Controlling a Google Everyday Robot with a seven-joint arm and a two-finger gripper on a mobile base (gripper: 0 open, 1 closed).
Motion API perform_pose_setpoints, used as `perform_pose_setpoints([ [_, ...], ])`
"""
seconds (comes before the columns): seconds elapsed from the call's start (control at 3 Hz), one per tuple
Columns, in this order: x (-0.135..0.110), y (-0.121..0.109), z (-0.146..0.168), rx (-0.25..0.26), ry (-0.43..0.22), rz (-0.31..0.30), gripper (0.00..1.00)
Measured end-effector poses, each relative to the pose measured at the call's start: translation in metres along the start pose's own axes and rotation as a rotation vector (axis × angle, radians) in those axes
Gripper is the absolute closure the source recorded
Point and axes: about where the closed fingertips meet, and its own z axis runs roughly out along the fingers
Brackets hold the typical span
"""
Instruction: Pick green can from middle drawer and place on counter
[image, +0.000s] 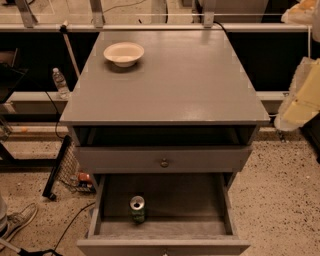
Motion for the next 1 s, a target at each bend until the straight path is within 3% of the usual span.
perform_pose_setpoints([
  [0.67, 0.004, 0.013, 0.013, -0.021, -0.035, 0.033, 0.0],
  [1.0, 0.011, 0.047, 0.048, -0.064, -0.118, 0.109, 0.0],
])
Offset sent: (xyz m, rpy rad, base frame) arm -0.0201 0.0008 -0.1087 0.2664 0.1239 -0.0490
